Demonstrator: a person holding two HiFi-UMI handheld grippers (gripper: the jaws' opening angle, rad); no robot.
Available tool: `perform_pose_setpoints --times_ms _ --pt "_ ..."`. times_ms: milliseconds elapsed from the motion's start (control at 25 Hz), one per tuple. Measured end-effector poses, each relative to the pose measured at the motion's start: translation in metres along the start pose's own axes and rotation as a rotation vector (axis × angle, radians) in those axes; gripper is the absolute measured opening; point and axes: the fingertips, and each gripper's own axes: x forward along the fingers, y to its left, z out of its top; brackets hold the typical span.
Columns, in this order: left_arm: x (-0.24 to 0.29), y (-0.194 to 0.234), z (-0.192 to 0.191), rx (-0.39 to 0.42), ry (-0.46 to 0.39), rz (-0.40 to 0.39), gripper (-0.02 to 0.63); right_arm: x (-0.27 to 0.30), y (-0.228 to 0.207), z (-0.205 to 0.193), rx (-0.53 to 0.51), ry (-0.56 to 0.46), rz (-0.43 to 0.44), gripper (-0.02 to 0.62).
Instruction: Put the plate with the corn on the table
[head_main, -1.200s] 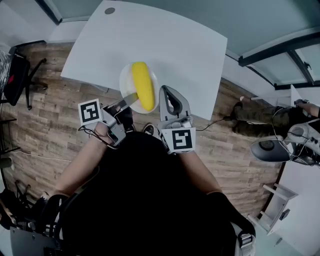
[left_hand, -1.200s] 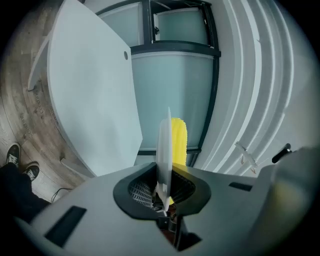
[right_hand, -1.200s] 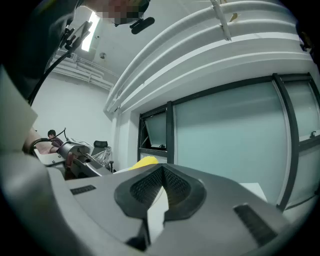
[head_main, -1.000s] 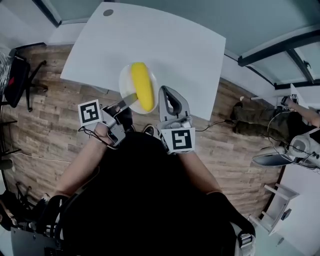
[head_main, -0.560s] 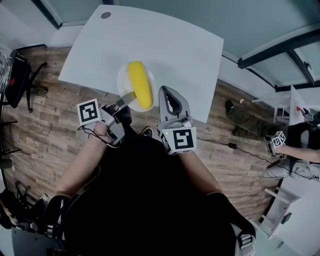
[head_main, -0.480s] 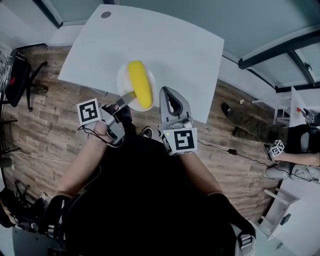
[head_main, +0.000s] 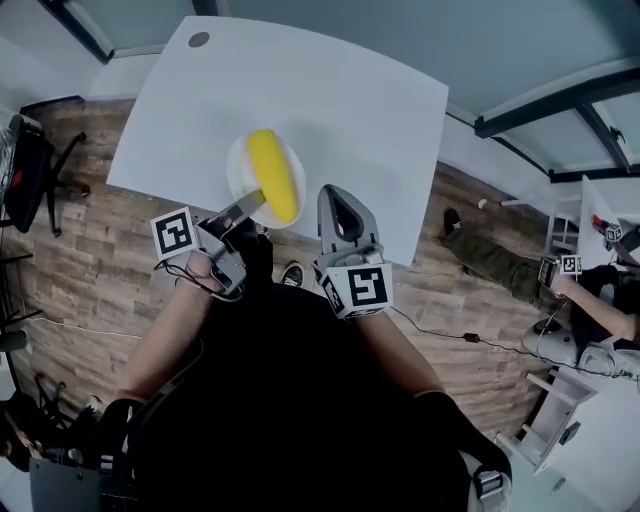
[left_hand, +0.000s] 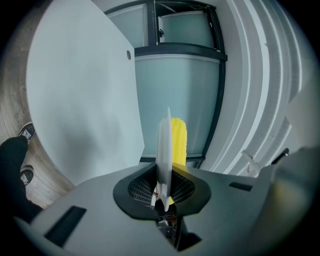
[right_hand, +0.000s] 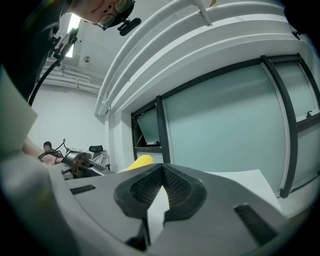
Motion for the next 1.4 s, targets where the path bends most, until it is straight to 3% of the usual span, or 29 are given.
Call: perform_pose_setpoints --times_ms 520,840,1080,1400 --pt "0.051 0.022 0.094 0.016 0.114 0.032 0.04 0.096 -0.019 0.017 -0.051 0.022 -0.065 0.002" --pt "0.075 0.06 0.147 0.021 0.164 0.064 0.04 0.131 -0.02 0.012 -0.051 0.046 -0.11 0.002" --pt "0.093 0.088 0.169 -0.022 0.171 0.054 0.04 0.145 -0.03 -0.001 -0.034 0.089 -0.135 0.002" --pt "0.127 0.121 0.192 -0.036 0.178 0.115 0.04 0.149 -0.039 -0.012 -0.027 0.113 -0.144 0.002"
